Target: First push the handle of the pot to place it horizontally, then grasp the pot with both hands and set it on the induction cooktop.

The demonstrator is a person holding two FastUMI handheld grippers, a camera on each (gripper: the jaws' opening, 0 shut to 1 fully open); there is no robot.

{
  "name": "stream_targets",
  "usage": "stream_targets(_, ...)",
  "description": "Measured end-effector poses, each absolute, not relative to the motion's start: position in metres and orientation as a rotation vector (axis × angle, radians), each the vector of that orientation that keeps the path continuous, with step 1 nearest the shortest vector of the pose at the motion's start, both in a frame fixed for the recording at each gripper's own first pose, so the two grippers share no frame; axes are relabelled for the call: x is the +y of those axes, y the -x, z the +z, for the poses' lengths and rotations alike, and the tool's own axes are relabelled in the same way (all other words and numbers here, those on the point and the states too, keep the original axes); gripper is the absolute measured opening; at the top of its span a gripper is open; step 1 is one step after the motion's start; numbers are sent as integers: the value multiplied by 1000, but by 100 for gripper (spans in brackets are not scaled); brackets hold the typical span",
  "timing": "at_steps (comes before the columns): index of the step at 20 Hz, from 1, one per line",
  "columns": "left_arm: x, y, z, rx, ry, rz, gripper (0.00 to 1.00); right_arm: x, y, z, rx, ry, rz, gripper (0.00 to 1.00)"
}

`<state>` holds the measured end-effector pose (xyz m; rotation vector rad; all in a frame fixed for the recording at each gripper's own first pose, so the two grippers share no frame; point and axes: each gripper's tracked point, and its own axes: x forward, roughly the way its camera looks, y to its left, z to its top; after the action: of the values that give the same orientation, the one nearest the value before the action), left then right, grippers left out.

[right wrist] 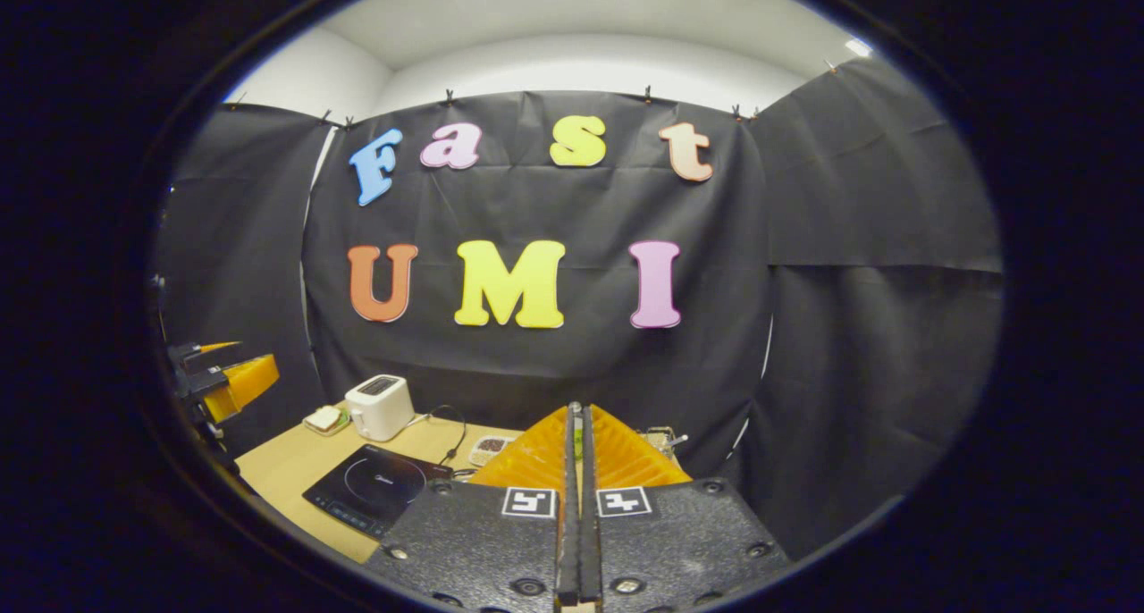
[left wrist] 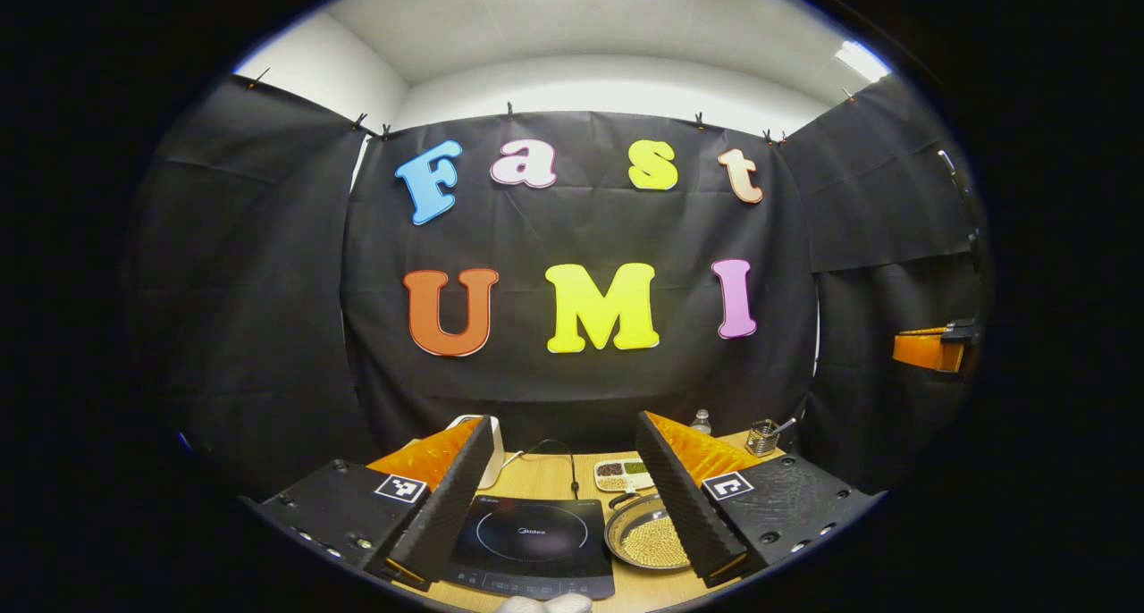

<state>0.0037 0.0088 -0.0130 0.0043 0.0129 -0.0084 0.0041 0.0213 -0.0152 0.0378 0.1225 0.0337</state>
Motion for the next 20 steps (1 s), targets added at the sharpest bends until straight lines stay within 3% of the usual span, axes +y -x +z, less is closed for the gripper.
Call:
stream_targets(9, 13, 6, -20, 28, -16, 16, 96, 63, -17, -96, 287, -48, 179, 1)
stream_targets(20, 11, 20, -21, 29, -14, 51, 96, 130, -23, -270, 575, 10, 369, 4)
